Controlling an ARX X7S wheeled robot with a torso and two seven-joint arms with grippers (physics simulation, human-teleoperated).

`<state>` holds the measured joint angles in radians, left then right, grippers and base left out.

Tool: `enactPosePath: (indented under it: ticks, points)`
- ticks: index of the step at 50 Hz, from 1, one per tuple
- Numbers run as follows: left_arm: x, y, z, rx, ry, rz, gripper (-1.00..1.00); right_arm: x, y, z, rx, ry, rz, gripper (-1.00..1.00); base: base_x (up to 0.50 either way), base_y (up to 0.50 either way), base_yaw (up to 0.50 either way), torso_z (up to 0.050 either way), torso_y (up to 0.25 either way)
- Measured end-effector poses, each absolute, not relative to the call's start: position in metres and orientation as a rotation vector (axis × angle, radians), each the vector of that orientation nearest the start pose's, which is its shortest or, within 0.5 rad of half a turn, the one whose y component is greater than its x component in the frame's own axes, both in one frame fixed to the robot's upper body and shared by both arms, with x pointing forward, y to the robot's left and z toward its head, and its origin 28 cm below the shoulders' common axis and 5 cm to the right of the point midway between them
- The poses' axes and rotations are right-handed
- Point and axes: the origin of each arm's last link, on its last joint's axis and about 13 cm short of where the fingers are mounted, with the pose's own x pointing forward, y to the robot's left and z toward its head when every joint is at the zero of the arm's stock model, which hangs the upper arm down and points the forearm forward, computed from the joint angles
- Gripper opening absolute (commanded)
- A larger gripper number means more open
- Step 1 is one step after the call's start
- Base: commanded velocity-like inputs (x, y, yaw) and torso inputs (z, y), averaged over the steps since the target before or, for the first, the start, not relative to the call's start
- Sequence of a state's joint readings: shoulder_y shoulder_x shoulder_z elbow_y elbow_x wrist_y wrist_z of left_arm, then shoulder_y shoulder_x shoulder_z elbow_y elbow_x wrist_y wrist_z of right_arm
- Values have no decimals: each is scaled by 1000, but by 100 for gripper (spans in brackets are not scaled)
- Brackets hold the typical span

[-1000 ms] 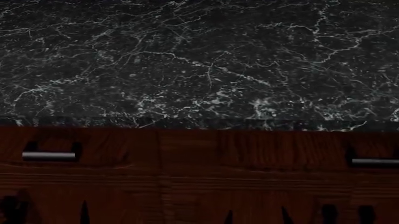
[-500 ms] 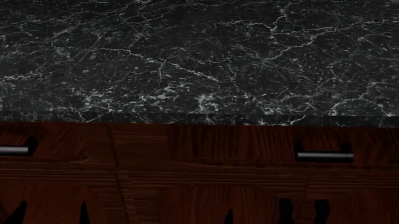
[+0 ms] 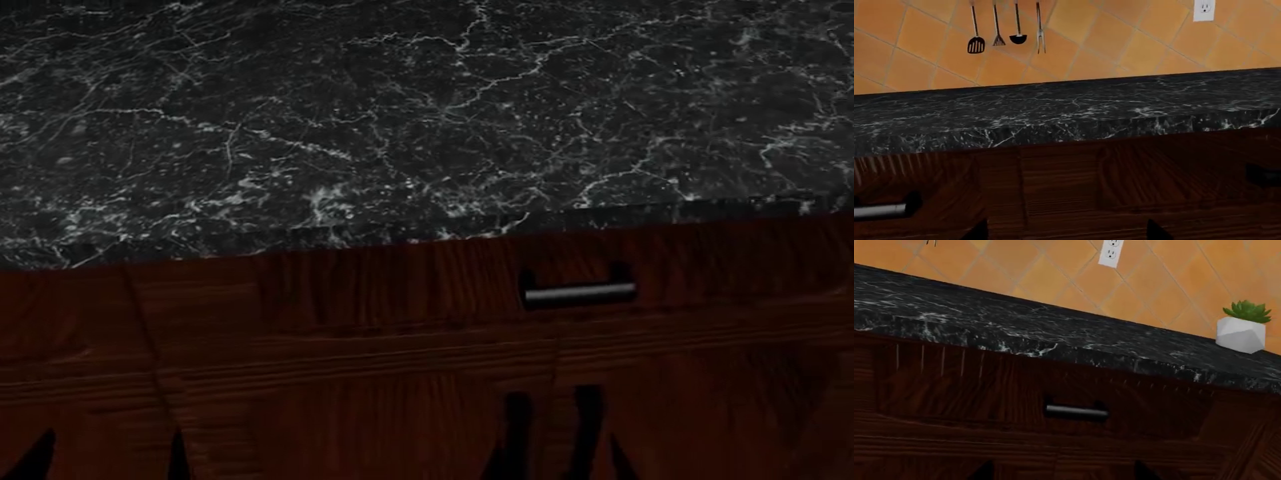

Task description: Navigate to the stove.

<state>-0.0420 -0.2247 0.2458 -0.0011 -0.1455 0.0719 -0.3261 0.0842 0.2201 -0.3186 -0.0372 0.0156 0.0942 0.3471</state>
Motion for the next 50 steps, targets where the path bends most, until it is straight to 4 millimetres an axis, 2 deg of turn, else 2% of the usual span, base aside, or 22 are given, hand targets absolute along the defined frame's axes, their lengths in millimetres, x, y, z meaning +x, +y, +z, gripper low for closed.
enactPosePath:
  ticks: [50]
  points:
    - [216, 212, 21, 66, -78, 78, 100, 221, -92, 23, -140, -20, -25, 100, -133, 39, -487, 0, 0]
